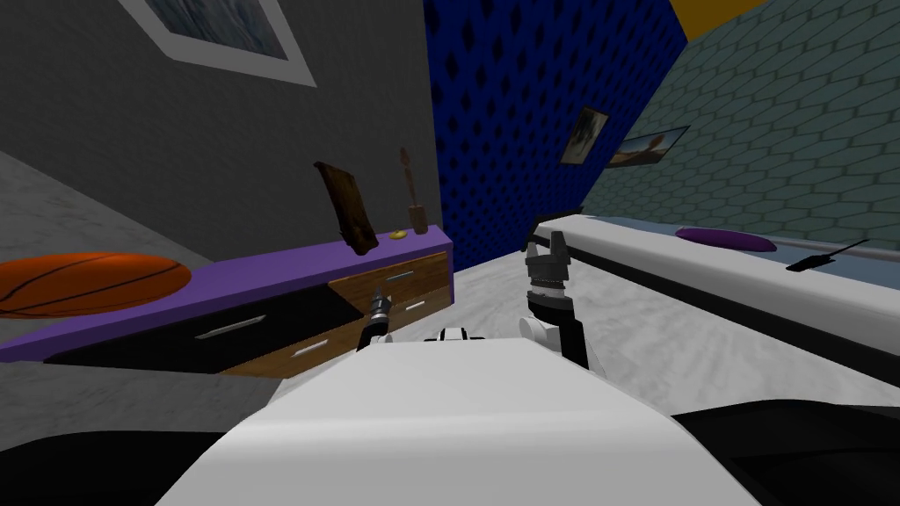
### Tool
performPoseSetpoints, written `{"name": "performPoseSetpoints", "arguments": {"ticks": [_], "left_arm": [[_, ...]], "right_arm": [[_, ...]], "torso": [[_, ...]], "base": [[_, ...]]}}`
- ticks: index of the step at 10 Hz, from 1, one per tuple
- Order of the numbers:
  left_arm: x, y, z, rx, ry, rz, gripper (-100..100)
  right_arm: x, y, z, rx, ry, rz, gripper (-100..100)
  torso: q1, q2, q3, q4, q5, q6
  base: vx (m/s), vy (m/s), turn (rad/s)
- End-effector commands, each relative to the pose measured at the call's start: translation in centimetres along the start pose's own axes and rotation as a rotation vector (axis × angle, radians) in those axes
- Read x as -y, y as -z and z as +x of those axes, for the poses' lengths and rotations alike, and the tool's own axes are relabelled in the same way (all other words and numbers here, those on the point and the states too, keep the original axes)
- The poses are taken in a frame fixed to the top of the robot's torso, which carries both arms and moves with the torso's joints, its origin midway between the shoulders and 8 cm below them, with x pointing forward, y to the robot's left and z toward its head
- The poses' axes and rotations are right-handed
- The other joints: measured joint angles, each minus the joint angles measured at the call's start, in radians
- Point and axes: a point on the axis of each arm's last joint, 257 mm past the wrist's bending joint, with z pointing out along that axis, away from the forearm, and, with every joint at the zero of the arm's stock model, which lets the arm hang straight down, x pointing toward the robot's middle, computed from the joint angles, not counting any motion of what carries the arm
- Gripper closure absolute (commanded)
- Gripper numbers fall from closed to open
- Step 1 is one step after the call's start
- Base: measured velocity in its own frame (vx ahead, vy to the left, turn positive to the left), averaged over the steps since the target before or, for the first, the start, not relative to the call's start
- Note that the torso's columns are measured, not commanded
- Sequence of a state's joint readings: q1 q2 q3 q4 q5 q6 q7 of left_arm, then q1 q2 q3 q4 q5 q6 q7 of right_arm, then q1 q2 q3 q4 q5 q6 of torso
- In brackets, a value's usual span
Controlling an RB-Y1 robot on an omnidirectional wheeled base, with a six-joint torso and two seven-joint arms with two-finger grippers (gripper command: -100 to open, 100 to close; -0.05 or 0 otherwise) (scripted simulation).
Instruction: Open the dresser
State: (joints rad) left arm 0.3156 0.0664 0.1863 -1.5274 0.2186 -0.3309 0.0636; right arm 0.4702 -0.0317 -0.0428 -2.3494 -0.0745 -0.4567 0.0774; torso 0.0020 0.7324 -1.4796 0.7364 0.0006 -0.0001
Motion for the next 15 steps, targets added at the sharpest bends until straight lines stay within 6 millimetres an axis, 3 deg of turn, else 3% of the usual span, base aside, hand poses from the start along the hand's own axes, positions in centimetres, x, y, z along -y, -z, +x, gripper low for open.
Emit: {"name": "performPoseSetpoints", "arguments": {"ticks": [1, 4, 8, 10, 11, 15], "left_arm": [[1.1, -0.6, -1.2, -0.017, -0.054, 0.011, -100], [1.8, -1.2, -1.9, -0.01, -0.071, 0.01, -100], [0.1, -0.5, -0.2, 0.026, 0.016, -0.014, -100], [0.3, -0.7, -0.4, 0.021, 0.004, -0.011, -100], [0.3, -0.7, -0.5, 0.021, 0.003, -0.011, 100], [0.7, -0.1, -0.4, 0.016, 0.002, -0.014, 100]], "right_arm": [[0.0, 0.0, 0.0, 0.0, 0.0, 0.0, 0], [0.0, 0.0, 0.0, 0.0, 0.0, 0.0, 0], [0.0, 0.0, 0.0, 0.0, 0.0, 0.0, 0], [0.0, 0.0, 0.0, 0.0, 0.0, 0.0, 0], [0.0, 0.0, 0.0, 0.0, 0.0, 0.0, 0], [0.0, 0.0, 0.0, 0.0, -0.001, 0.0, 0]], "torso": [[-0.001, 0.002, 0.002, 0.001, 0.0, 0.0], [-0.003, 0.002, 0.001, 0.0, -0.001, 0.0], [-0.003, 0.011, 0.007, 0.003, -0.001, 0.0], [-0.003, 0.009, 0.006, 0.003, -0.001, 0.0], [-0.002, 0.007, 0.004, 0.002, -0.001, 0.0], [-0.005, 0.012, 0.008, 0.004, -0.002, -0.001]], "base": [[0.054, 0.002, 0.002], [0.157, 0.008, 0.008], [0.1, 0.017, 0.003], [0.004, 0.0, 0.0], [0.0, 0.0, 0.0], [-0.158, -0.073, 0.013]]}}
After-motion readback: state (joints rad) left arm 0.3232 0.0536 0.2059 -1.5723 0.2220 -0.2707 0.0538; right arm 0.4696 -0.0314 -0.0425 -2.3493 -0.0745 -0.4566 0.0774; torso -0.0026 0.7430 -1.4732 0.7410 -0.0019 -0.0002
